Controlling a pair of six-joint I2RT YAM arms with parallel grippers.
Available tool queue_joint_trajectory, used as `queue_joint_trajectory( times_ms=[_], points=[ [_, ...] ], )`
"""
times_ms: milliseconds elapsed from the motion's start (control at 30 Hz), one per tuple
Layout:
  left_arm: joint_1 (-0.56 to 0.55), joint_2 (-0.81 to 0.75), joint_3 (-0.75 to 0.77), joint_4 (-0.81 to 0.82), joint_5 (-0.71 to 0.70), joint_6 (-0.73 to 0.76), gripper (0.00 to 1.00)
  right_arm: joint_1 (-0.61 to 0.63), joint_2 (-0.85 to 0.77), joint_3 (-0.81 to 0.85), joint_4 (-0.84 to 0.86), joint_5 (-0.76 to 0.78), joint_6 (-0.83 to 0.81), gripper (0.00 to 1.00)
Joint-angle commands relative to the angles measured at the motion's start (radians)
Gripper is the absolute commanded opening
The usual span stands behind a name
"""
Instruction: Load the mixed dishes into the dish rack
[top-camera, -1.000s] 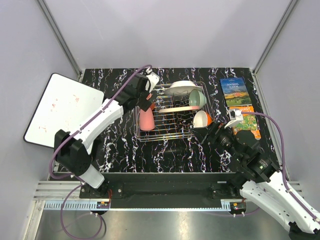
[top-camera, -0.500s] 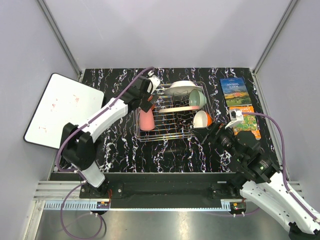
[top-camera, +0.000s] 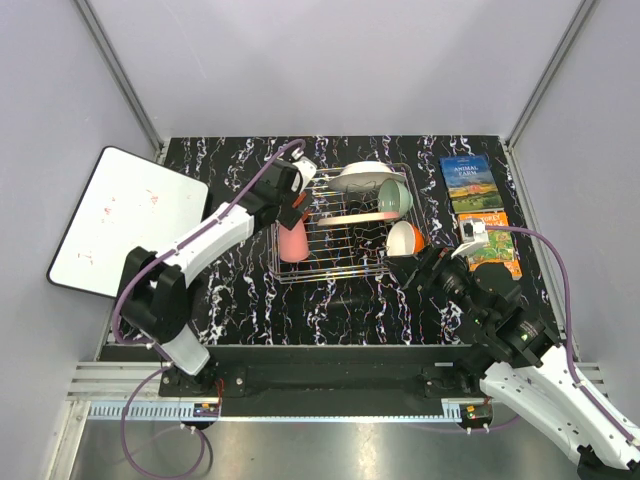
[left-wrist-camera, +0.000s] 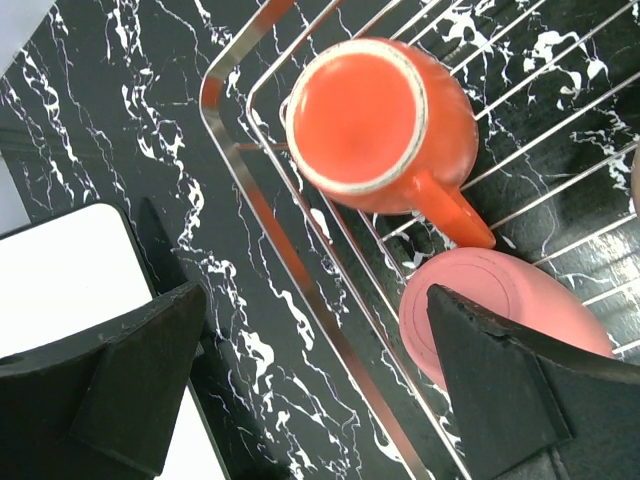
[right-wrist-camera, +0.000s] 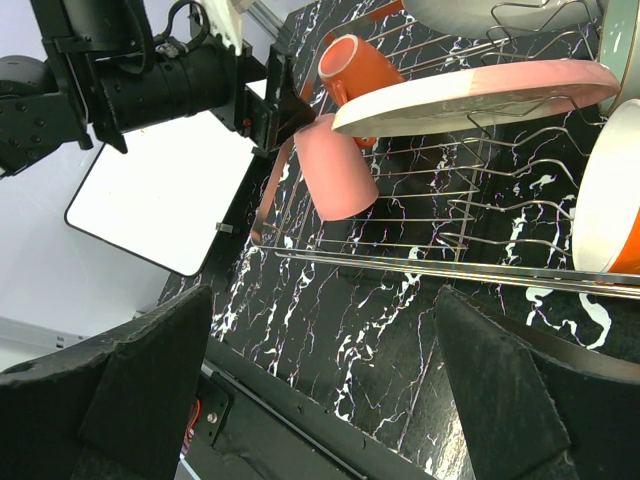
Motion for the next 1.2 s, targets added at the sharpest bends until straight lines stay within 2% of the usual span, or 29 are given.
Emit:
queue_joint_trajectory(
  times_ms=[0,300,567,1167],
  points=[
    [-0.005,-0.067,-0.046,-0.043,0.028,-0.026,0.99,0.000,-0.001,0.001,0.020,0.024,0.004,1.00],
    [-0.025,-0.163,-0.108,-0.102,0.059,-0.056,0.99,-0.001,0.003,-0.004,0.030,0.024,0.011,1.00],
    [-0.031,-0.185,-0.124,-0.137,0.079,-0.070,0.99,0.000,0.002,-0.004,0.032,0.027,0.014,1.00],
    [-0.035,-0.203,-0.045,-0.192,0.079,-0.073,0.99,0.000,-0.007,-0.011,0.020,0.031,0.014,1.00]
  ],
)
